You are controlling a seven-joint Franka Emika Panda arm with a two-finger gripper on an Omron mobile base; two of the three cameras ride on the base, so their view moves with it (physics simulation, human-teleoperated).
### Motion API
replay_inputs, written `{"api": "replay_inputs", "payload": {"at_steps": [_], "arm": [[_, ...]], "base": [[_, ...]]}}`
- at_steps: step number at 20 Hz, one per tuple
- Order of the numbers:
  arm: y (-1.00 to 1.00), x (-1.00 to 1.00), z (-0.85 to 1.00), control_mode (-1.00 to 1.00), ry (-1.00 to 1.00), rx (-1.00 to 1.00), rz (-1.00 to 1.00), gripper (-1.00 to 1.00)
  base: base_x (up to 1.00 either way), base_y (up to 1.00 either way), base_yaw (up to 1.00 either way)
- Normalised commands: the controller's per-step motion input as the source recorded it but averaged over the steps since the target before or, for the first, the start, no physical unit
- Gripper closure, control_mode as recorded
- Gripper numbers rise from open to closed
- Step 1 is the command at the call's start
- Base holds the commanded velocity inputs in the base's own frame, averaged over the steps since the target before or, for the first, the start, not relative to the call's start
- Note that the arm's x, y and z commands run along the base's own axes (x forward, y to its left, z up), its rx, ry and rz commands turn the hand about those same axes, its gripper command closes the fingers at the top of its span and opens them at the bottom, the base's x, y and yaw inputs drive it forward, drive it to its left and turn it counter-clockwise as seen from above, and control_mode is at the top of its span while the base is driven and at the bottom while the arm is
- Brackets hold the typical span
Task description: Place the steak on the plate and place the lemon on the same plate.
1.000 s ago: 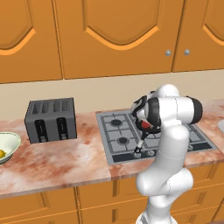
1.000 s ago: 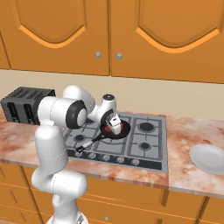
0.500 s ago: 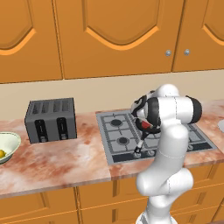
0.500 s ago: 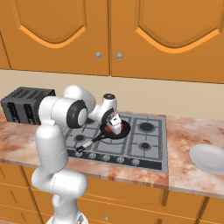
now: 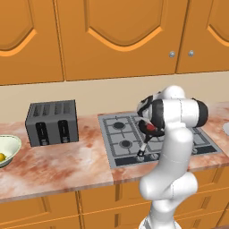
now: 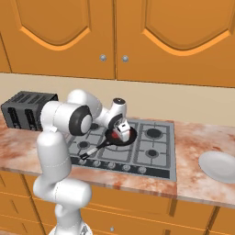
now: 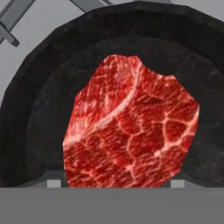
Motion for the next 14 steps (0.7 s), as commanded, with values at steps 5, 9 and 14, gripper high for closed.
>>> {"api": "replay_inputs", "payload": {"at_steps": [5,9,14], "arm": [[-0.16,-0.37,0.20,-1.00,-0.07,0.01,0.00,1.00],[-0.13,-0.33,0.35,-1.00,-0.01,0.00,0.00,1.00],[-0.19,-0.44,0.31,-1.00,-0.04,0.00,0.00,1.00]], "base": [[0.00,0.00,0.00],[0.00,0.00,0.00],[0.00,0.00,0.00]]}}
